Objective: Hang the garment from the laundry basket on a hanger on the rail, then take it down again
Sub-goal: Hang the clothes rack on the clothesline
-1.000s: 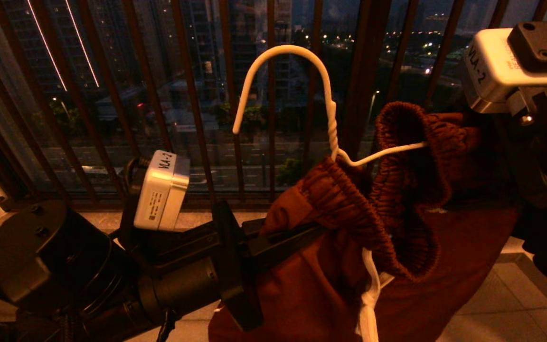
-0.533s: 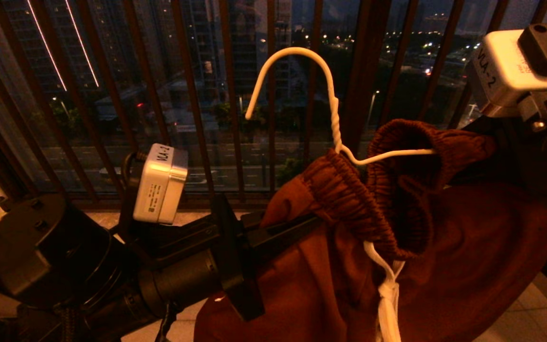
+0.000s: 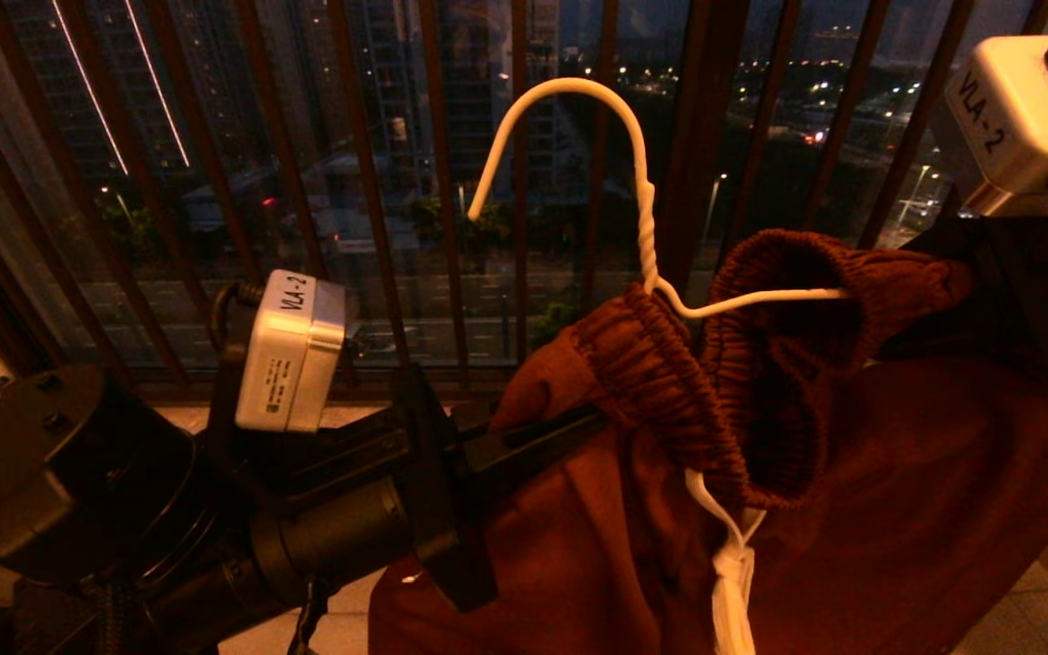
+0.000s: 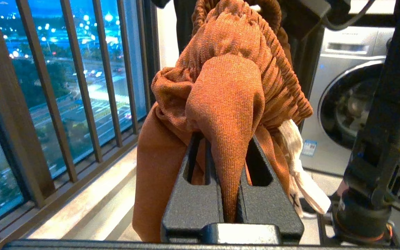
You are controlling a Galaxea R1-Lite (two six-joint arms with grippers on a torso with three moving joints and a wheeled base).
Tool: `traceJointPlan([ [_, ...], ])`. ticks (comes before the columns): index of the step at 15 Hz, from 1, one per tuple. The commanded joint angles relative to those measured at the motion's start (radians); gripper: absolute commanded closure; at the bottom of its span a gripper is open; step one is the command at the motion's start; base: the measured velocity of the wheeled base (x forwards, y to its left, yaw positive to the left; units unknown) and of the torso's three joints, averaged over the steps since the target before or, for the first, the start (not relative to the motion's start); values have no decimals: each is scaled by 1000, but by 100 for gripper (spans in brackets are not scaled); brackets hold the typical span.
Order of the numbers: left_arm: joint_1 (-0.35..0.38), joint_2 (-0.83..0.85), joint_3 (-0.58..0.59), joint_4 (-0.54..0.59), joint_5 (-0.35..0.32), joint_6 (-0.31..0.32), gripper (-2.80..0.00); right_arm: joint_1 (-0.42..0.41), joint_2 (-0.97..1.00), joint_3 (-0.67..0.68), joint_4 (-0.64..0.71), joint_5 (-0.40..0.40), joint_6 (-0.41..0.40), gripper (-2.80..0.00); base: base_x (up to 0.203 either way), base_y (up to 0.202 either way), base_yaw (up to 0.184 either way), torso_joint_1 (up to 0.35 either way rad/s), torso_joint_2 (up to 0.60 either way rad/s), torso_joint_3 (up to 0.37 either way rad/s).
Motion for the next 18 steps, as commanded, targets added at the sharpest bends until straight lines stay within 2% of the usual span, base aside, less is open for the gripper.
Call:
traceJointPlan([
  [1,2,-28,3,19,-3,6,0,-1,-6,0,6,-1,-6,0,0,0,0,0,0,0],
  [6,2,-48,-7,79,-5,21,0,-1,-9,0,9,-1,-6,0,0,0,0,0,0,0],
  [16,2,-47,-5,73,-6,22,0,-1,-10,2,11,-3,-6,0,0,0,0,0,0,0],
  [17,2,-47,-5,73,-6,22,-280,-1,-10,2,11,-1,-6,0,0,0,0,0,0,0],
  [18,2,-48,-5,73,-6,22,-280,-1,-10,2,9,-3,-7,0,0,0,0,0,0,0],
])
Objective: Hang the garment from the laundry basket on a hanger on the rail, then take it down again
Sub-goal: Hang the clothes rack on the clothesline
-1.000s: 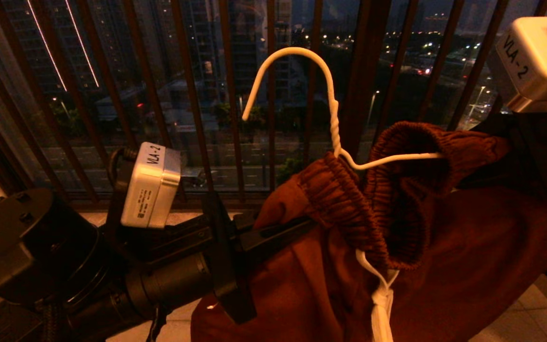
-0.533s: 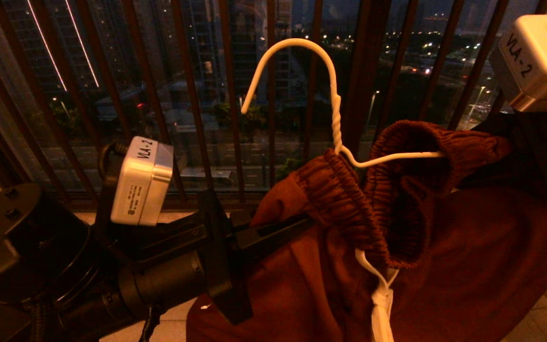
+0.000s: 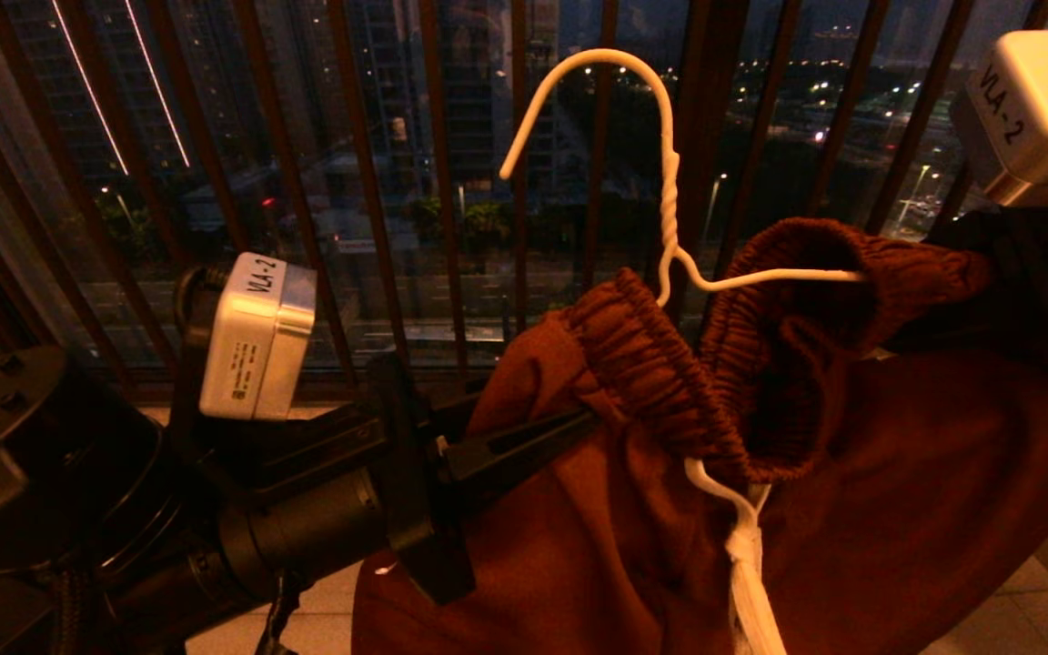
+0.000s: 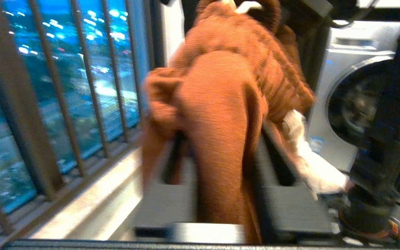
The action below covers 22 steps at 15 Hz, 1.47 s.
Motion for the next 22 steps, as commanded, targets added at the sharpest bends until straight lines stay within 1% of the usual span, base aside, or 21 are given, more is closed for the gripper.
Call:
traceJointPlan([
  [1,-1,1,-1,-6,-3,-1,-280,2,0,0,6,6,-7,0,0,0,0,0,0,0],
  [5,1,2,-2,-6,-3,1,-280,2,-1,2,6,4,-6,0,0,0,0,0,0,0],
  [7,1,-5,-1,-9,-1,23,-280,-2,0,5,6,3,-6,0,0,0,0,0,0,0],
  [9,35,-9,-1,-9,-4,29,-280,-15,-5,5,5,3,-6,0,0,0,0,0,0,0],
  [16,110,-17,-21,-7,-6,24,-280,-60,-40,31,6,5,-8,0,0,0,0,0,0,0],
  [22,125,-36,-28,-7,-6,21,-280,-79,-45,51,3,7,-8,0,0,0,0,0,0,0],
])
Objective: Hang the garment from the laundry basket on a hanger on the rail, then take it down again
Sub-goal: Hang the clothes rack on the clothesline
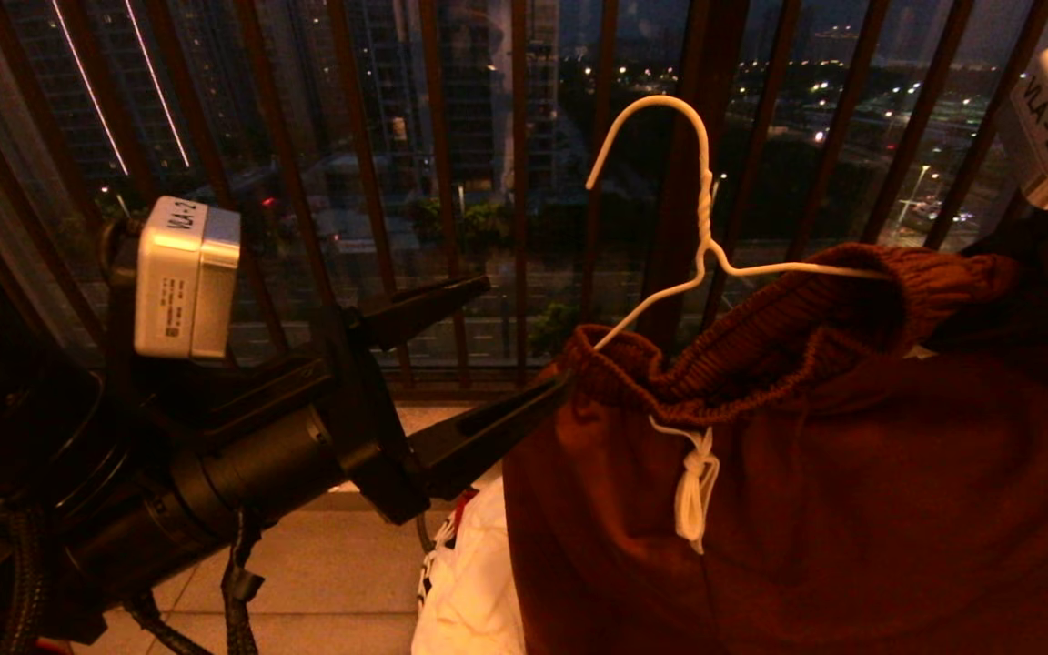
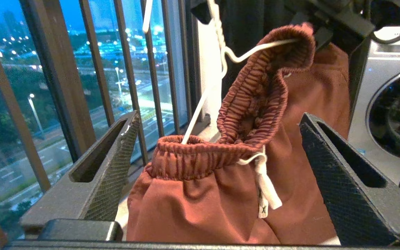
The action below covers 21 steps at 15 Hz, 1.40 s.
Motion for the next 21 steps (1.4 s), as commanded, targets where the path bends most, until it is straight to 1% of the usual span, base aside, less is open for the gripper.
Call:
traceJointPlan([
  [1,4,-9,0,-8,-2,0,-280,-1,0,0,5,1,-6,0,0,0,0,0,0,0],
  [6,6,-26,0,-9,-1,3,-280,-2,1,0,5,1,-4,0,0,0,0,0,0,0],
  [7,6,-31,-5,-9,1,-1,0,-2,1,0,5,1,-4,0,0,0,0,0,0,0],
  [11,6,-41,-19,-1,2,-7,0,-2,9,0,-3,4,9,0,0,0,0,0,0,0],
  [16,5,-49,-27,6,12,-15,0,-2,7,0,-42,22,134,0,0,0,0,0,0,0],
  [18,6,-47,-23,5,46,-15,0,-5,3,2,-50,28,197,0,0,0,0,0,0,0],
  [20,13,-51,-26,13,110,-13,0,-7,-2,2,-74,32,255,0,0,0,0,0,0,0],
  [21,28,-68,-28,52,137,-12,0,-7,-4,2,-95,36,285,0,0,0,0,0,0,0],
])
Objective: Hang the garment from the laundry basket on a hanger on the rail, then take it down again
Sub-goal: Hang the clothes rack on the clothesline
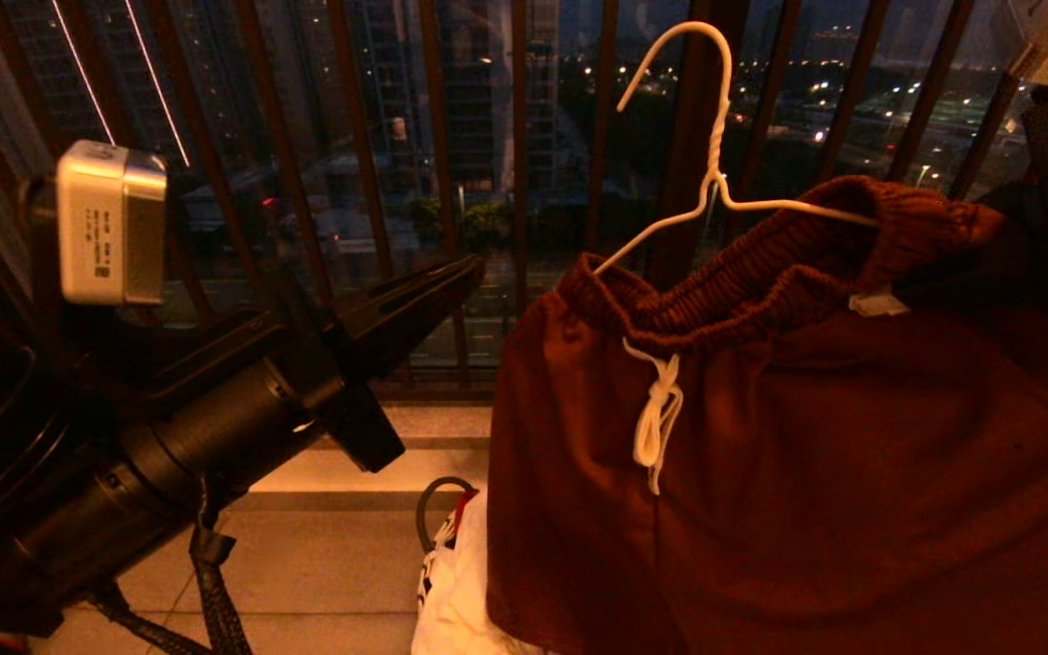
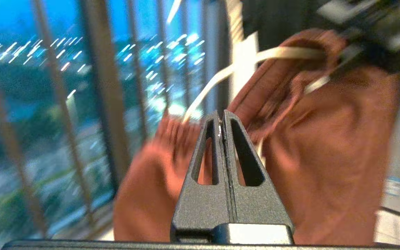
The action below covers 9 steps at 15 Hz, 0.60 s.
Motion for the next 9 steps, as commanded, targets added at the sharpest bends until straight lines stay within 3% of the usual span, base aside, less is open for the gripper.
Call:
traceJointPlan([
  [1,21,-26,-3,37,18,0,0,0,-7,0,-10,4,34,0,0,0,0,0,0,0],
  [3,36,-72,-2,114,70,1,0,0,-16,1,-23,9,113,0,0,0,0,0,0,0],
  [6,67,-135,2,212,141,1,0,0,-55,32,-27,10,143,0,0,0,0,0,0,0],
  [9,71,-159,7,229,197,0,0,1,-113,117,-96,13,158,0,0,0,0,0,0,0],
])
